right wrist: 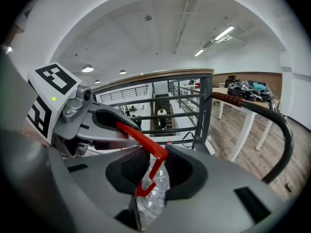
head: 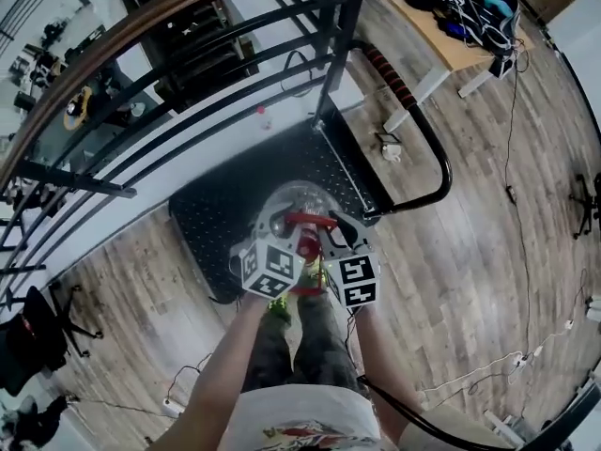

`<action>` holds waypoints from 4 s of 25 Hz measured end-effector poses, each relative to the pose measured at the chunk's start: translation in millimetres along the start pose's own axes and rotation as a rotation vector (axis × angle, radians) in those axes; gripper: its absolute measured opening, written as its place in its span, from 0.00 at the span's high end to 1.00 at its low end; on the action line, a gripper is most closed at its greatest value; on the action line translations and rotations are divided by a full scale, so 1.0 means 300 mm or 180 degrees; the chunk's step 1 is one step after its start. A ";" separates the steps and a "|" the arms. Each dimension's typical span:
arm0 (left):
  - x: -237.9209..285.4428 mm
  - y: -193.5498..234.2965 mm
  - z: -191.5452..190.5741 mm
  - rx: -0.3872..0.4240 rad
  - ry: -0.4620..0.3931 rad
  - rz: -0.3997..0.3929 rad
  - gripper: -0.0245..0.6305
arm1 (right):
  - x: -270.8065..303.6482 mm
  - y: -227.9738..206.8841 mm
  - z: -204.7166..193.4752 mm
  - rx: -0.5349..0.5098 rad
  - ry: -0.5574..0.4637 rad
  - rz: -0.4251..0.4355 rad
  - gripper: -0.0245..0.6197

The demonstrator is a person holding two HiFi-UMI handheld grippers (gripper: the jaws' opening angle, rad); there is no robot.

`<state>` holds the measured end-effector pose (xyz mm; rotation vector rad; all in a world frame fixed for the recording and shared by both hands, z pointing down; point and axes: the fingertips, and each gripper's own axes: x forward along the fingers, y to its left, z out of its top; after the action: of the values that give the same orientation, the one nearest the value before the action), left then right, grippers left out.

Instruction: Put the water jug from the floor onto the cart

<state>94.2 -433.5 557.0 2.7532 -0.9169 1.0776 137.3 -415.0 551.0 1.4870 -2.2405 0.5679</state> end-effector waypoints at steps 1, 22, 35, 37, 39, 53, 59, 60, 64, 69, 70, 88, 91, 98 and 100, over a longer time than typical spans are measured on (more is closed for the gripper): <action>0.019 0.012 -0.008 -0.0034 0.0029 0.0036 0.86 | 0.024 -0.010 -0.004 -0.0005 0.0017 0.0051 0.81; 0.412 0.216 -0.132 -0.0559 0.0301 0.0257 0.86 | 0.445 -0.229 -0.078 -0.0125 0.0356 0.0466 0.81; 0.534 0.336 -0.181 -0.0570 0.0349 0.0200 0.86 | 0.618 -0.266 -0.066 -0.0036 0.0294 0.0479 0.81; 0.560 0.350 -0.172 -0.0550 0.0344 0.0191 0.85 | 0.638 -0.289 -0.060 -0.0061 0.0302 0.0465 0.81; 0.581 0.368 -0.159 -0.0517 0.0319 0.0189 0.85 | 0.660 -0.313 -0.054 -0.0099 0.0314 0.0466 0.81; 0.684 0.431 -0.141 -0.0644 0.0232 0.0187 0.85 | 0.772 -0.398 -0.039 -0.0007 0.0298 0.0464 0.83; 0.702 0.468 -0.129 -0.0590 0.0236 0.0183 0.85 | 0.805 -0.412 -0.018 -0.0009 0.0301 0.0446 0.83; 0.702 0.470 -0.128 -0.0589 0.0241 0.0175 0.85 | 0.808 -0.413 -0.018 0.0004 0.0304 0.0442 0.83; 0.725 0.479 -0.134 -0.0623 0.0235 0.0141 0.85 | 0.829 -0.426 -0.022 0.0076 0.0300 0.0414 0.83; 0.729 0.516 -0.125 -0.0589 0.0227 0.0190 0.85 | 0.837 -0.428 -0.008 0.0069 0.0314 0.0477 0.82; 0.725 0.515 -0.128 -0.0594 0.0234 0.0189 0.85 | 0.829 -0.428 -0.014 0.0096 0.0325 0.0491 0.81; 0.597 0.579 -0.192 -0.0749 0.0171 0.0456 0.60 | 0.783 -0.386 -0.019 0.0213 0.0305 0.0458 0.72; 0.574 0.569 -0.182 -0.0702 0.0155 0.0480 0.60 | 0.766 -0.390 0.005 0.0152 0.0270 0.0411 0.72; 0.460 0.566 -0.056 -0.0480 -0.0063 0.0526 0.62 | 0.671 -0.355 0.135 0.0047 0.0016 0.0408 0.72; 0.405 0.561 0.020 -0.0449 -0.0315 0.0520 0.85 | 0.631 -0.326 0.181 0.0004 -0.0071 0.0466 0.73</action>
<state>77.3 -635.5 601.4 2.6749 -1.1995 0.8651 154.4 -624.4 616.6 1.3435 -2.3805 0.5993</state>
